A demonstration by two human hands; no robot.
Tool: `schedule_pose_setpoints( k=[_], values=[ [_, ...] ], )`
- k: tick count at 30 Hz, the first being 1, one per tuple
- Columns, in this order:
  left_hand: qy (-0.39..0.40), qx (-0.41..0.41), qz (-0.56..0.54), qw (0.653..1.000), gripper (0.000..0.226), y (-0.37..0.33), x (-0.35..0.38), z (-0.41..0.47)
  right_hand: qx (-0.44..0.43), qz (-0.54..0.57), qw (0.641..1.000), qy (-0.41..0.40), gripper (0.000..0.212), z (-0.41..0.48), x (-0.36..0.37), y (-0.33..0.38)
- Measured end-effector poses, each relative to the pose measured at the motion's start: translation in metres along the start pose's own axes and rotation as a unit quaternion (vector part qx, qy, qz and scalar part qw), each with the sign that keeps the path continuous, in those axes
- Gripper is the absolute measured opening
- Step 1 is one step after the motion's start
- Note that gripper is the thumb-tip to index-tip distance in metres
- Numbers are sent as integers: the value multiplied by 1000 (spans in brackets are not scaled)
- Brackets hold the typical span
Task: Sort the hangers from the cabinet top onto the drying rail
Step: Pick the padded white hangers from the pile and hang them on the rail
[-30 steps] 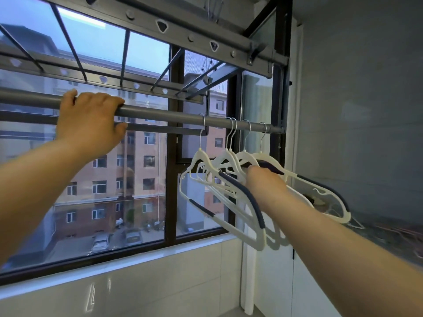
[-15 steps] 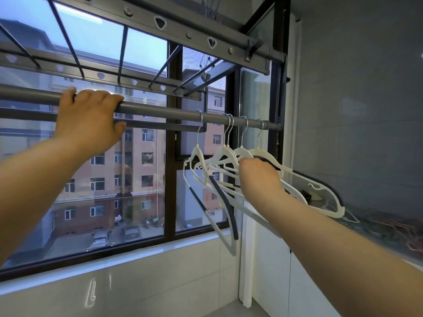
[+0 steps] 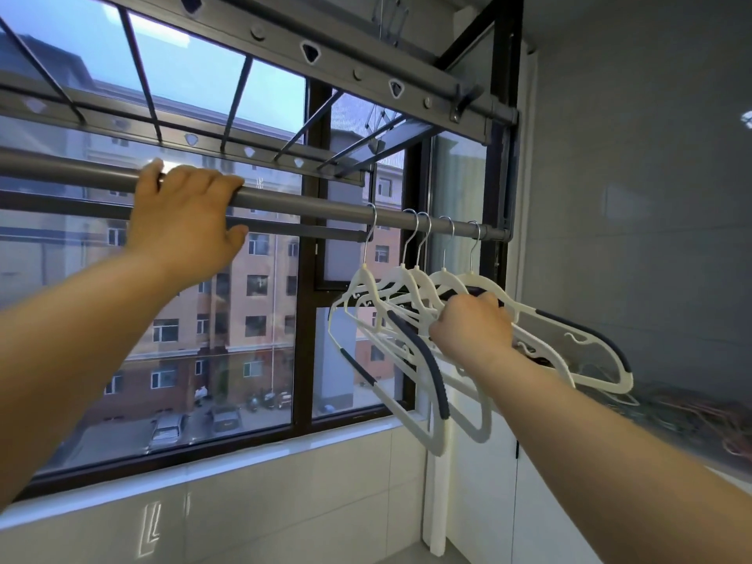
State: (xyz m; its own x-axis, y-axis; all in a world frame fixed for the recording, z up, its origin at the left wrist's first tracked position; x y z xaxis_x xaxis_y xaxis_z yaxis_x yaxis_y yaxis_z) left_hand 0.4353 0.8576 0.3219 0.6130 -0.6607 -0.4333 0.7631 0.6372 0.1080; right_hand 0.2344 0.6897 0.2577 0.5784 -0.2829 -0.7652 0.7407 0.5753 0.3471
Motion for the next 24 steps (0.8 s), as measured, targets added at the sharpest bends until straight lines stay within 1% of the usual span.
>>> schedule_pose_setpoints(
  k=[4,7,11,14,16,19,21,24],
  values=[
    [-3,-2,-2,1000,52,1,2,0,-9,7,1000,-24,21,-5,-1,5],
    [-5,-4,-3,1000,54,1,4,0,-1,15,1000,-21,20,-5,0,7],
    [-18,7,-17,1000,56,1,8,-3,-9,5,1000,-15,23,-3,2,7],
    [-47,6,-55,997,54,-3,12,-14,-21,-9,999,-24,26,-1,3,7],
    [-49,-15,-93,994,53,-11,13,-27,-38,-9,999,-36,31,-2,3,5],
    [-25,-39,-117,992,47,-28,13,-55,-71,7,995,-63,34,-9,-4,-5],
    [-1,-52,-130,990,38,-44,12,-78,-104,23,991,-81,33,-15,-11,-19],
    [49,-101,-174,978,22,-75,9,-116,-155,70,981,-92,29,-26,-28,-46]
  ],
)
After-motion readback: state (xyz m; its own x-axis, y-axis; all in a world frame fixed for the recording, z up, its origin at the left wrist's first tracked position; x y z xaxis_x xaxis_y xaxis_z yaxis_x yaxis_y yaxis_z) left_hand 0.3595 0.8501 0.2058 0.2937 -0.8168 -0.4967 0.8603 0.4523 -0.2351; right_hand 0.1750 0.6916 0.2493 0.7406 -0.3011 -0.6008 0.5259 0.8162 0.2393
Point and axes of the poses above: each hand's wrist, its own z-axis towards the middle knuckle, its own x-axis out of the palm, y = z × x, the point moved 1 cm from there along z, towards the middle knuckle, and after that the axes turned 4 degrees about z, right-handed, at the moved point
